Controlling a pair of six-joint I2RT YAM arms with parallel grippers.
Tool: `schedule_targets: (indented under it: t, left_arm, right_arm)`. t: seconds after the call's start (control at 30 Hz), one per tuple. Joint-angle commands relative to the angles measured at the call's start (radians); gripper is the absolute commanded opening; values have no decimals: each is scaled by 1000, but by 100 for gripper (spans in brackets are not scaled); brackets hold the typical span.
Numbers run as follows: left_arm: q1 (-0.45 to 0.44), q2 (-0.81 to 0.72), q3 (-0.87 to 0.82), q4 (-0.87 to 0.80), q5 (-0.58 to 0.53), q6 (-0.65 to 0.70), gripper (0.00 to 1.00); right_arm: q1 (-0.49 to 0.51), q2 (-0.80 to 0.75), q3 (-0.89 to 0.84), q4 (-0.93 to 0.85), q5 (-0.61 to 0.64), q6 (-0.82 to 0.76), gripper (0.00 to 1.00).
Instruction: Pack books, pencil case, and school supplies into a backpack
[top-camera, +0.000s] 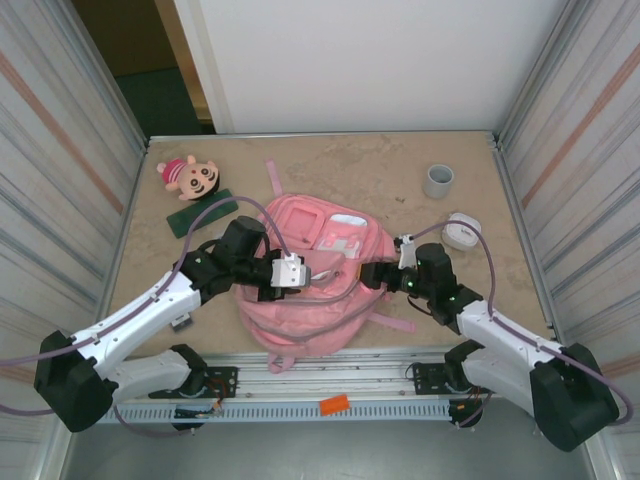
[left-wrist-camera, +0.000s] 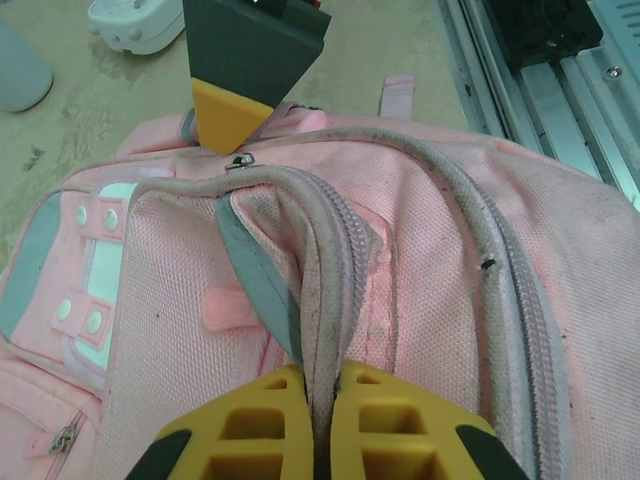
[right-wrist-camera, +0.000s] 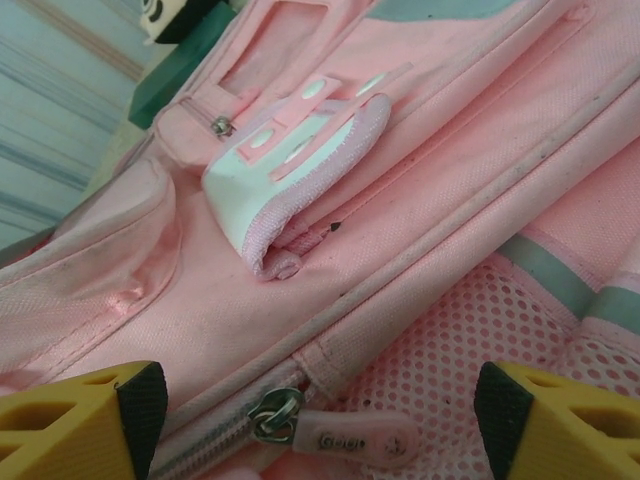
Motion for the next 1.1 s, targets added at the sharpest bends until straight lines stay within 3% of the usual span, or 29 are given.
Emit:
schedule_targets:
  t: [0.0, 0.2, 0.43, 0.67, 0.77, 1.07]
  left_arm:
    - [0, -31, 21, 107, 152, -17, 0]
    - [-1, -37, -2, 143, 121, -30, 0]
    - [4, -85, -46, 202, 48, -31, 0]
    - [8, -88, -50, 205, 15, -30, 0]
    - [9, -90, -52, 211, -3, -31, 0]
    - [9, -106, -62, 224, -22, -34, 0]
  right_arm:
    - [11, 45, 24, 66, -26, -22, 82]
    - [12, 121, 48, 101, -137, -26, 79]
    - [14, 136, 99, -8, -200, -48, 50]
    - [13, 96, 117, -101, -236, -83, 32]
    - [14, 74, 118, -130, -235, -93, 32]
    - [14, 80, 119, -182, -277, -121, 47]
